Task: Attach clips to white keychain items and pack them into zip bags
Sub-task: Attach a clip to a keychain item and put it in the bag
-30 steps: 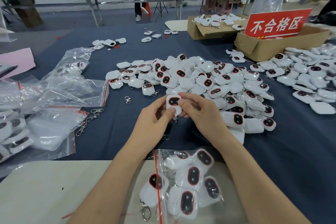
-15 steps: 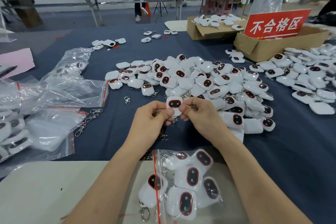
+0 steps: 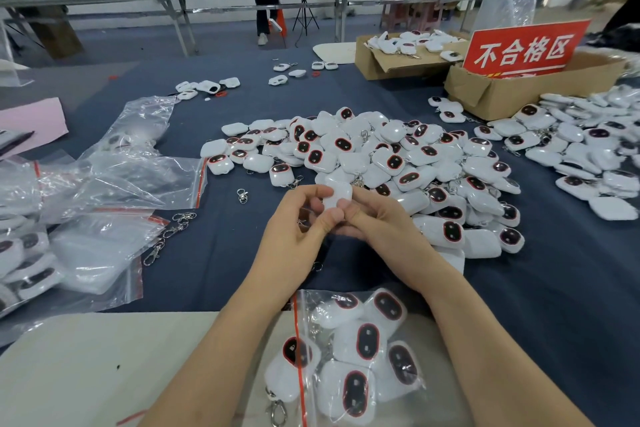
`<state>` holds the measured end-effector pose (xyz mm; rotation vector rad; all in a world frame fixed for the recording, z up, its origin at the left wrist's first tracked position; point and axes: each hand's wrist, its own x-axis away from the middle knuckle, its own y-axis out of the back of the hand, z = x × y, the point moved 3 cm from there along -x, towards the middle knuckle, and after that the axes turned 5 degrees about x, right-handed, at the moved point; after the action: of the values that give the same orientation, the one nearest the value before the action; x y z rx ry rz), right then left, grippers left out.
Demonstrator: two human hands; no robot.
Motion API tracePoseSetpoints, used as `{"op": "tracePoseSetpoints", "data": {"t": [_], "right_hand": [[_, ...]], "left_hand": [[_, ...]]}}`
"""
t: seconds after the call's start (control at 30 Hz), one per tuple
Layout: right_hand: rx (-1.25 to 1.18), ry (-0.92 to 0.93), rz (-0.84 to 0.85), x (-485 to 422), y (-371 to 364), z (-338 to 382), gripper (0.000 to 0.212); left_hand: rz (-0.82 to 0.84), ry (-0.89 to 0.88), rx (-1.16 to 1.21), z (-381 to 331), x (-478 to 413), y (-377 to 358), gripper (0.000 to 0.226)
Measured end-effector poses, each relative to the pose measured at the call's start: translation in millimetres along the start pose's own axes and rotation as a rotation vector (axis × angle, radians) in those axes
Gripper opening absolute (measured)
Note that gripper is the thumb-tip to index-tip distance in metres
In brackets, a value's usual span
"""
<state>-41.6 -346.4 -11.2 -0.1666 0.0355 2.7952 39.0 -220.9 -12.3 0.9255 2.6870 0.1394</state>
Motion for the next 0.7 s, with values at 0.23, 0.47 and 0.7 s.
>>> {"op": "tracePoseSetpoints", "data": {"t": [0.23,0.47,0.7], "right_hand": [[-0.051,0.014,-0.120,-5.5,2.9,-3.9,0.039],[-0.047,-0.018,-0.068,-3.8,4.4,-6.0,0.047],[-0.045,-0.052,-0.111,-4.2,3.0,-6.7,0.038]], "left_hand": [[0.041,-0.054,-0.058,0.0,-0.5,-0.9,0.047],[0.017,-0.053,-0.095,4.8,-3.1,5.1,0.043],[0.026,-0.043,-0.066,8.5,-5.9,6.2,0.039]]}}
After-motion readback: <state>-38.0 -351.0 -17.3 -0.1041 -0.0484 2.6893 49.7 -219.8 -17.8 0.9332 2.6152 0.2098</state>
